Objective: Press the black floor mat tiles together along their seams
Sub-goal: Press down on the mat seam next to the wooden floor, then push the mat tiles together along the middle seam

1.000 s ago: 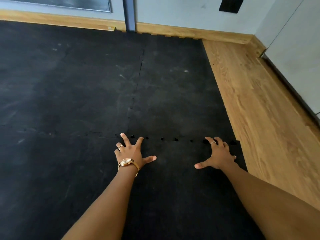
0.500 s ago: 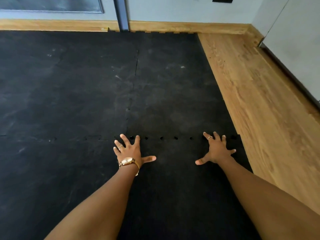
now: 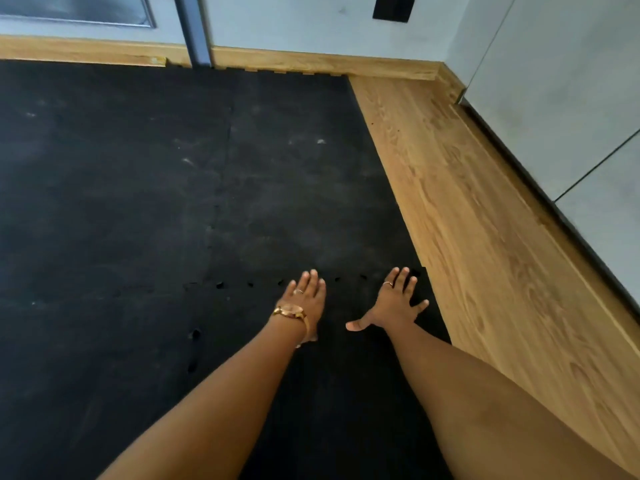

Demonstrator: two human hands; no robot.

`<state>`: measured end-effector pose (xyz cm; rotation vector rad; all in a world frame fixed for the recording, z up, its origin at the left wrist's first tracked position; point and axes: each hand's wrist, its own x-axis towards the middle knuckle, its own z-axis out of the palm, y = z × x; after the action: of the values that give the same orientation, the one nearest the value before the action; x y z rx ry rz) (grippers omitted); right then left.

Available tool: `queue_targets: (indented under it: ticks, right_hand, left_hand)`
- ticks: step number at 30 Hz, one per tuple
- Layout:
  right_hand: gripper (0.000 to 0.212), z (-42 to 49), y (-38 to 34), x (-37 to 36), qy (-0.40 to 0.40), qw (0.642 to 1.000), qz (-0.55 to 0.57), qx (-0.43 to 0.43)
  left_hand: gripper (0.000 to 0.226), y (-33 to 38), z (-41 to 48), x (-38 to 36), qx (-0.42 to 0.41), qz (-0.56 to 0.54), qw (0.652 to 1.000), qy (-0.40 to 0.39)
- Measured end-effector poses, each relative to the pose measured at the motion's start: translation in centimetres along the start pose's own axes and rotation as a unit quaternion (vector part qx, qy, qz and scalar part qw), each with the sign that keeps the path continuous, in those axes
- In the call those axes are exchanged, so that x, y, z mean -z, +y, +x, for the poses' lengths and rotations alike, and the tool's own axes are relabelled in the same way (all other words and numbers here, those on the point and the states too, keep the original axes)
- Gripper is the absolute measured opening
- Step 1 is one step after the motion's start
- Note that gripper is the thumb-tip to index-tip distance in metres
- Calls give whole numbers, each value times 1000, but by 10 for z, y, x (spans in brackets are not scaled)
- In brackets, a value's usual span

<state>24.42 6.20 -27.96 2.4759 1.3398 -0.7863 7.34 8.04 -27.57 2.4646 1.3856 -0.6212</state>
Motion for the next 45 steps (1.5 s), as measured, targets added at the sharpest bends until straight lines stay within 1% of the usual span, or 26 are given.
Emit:
queue_targets:
  ticks: [1,3,4,5,7,8,9,10,12,15,18,21,24,25,27,29,30,31,32,34,37,39,41,42,43,45]
  right_hand:
    - [159,4,9,-4,-2,1000,6,-2]
    - [162,14,24,-11,-4,1000,10,23]
    - [161,19,31,-10,-7,999,5,38]
    - [159,24,36,-6,-19,998,-7,54]
    - [152,31,47,10,-55,994,-38,83]
    - [147,33,53,16,-53,993,-56,91]
    - [144,35,60,18,-34,994,-63,87]
    - [144,36,66,17,-10,996,-54,68]
    - [147,39,72,13,4,999,-27,24]
    - [149,45,70,12,-16,998,-53,7]
    - [149,48,66,15,-14,997,-71,-8]
    - [145,41,63,15,-19,997,-68,-15]
    - [136,20,58,23,-36,997,-66,-20]
    - [131,13,51,25,-35,996,-86,1]
    - [124,2,23,26,-53,987,-110,109]
    - [126,-15,-10,18,-101,965,-100,221]
    - [129,-23,-24,10,-120,953,-114,254]
    - [132,-27,-34,1,-131,944,-141,267]
    - [136,-28,-41,-10,-128,940,-172,265]
    - [143,-23,-43,-26,-98,941,-213,244]
    - [146,-21,-44,-30,-71,945,-230,221]
    - [140,-29,-53,-28,-63,950,-237,193]
    - [126,-38,-67,-25,-55,958,-227,168]
    - [121,-41,-75,-23,-50,956,-233,169]
    - [122,-44,-83,-22,-50,954,-236,181]
    - [136,-54,-103,-29,-77,942,-221,239]
  left_hand:
    - [113,15,11,3,-13,-7,1000,-23]
    - [131,36,31,10,-30,34,999,-29]
    - [136,43,39,12,-41,66,997,-27]
    - [137,48,46,14,-52,90,994,-25]
    - [122,56,54,20,-80,116,990,-23]
    - [112,58,56,21,-90,118,989,-21]
    - [106,61,60,22,-98,119,988,-19]
    - [103,63,63,22,-105,122,987,-19]
    - [103,66,70,22,-113,136,984,-25]
    - [108,68,72,21,-103,122,987,-35]
    - [114,69,71,21,-98,104,989,-43]
    - [117,66,63,25,-97,86,991,-34]
    - [119,53,39,22,-78,73,994,-14]
    - [121,43,26,18,-57,66,996,-8]
    - [127,19,1,8,3,45,999,-13]
    - [136,-3,-15,-4,37,16,999,-28]
    - [139,-10,-19,-9,48,1,998,-33]
    - [141,-14,-21,-11,54,-12,998,-39]
    - [142,-18,-20,-14,56,-24,997,-41]
    - [144,-26,-14,-21,49,-39,997,-35]
    - [146,-32,-14,-28,37,-65,997,-31]
    - [145,-34,-18,-21,28,-81,995,-53]
    - [143,-45,-22,-8,23,-74,993,-85]
    - [143,-53,-25,-1,28,-61,993,-92]
    - [144,-64,-29,5,36,-45,994,-94]
    - [147,-92,-40,8,59,-4,993,-102]
